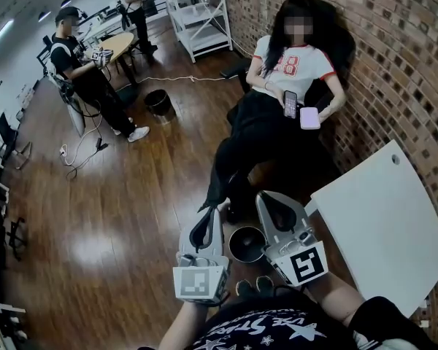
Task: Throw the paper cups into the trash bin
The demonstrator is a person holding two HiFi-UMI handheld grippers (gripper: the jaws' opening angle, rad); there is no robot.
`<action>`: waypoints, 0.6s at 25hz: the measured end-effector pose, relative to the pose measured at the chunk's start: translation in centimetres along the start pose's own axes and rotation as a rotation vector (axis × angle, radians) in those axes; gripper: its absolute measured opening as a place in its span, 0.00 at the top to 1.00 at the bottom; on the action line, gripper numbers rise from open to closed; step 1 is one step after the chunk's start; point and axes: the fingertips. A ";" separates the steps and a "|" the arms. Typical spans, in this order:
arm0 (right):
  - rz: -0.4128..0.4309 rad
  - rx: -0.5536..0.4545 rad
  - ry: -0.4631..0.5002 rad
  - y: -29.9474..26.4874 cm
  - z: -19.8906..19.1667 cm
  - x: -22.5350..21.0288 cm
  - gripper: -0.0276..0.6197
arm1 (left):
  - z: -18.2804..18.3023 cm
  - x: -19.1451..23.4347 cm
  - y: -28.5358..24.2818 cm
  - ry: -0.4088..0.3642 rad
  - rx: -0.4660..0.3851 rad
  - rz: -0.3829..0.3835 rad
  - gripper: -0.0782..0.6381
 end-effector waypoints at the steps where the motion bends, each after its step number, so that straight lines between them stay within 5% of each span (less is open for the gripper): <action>1: -0.001 -0.009 0.007 0.1 0.4 0.1 0.95 | 0.6 -0.3 0.2 -0.003 -0.013 -0.004 0.88; 15: -0.047 0.002 0.039 1.5 0.6 -1.6 0.95 | 1.7 -1.5 1.3 0.018 -0.033 -0.024 0.88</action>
Point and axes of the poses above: the fingertips, and each gripper's own axes: y backward along the fingers, x to its left, z out of its top, and after that the axes turned 4 degrees about x, right-handed
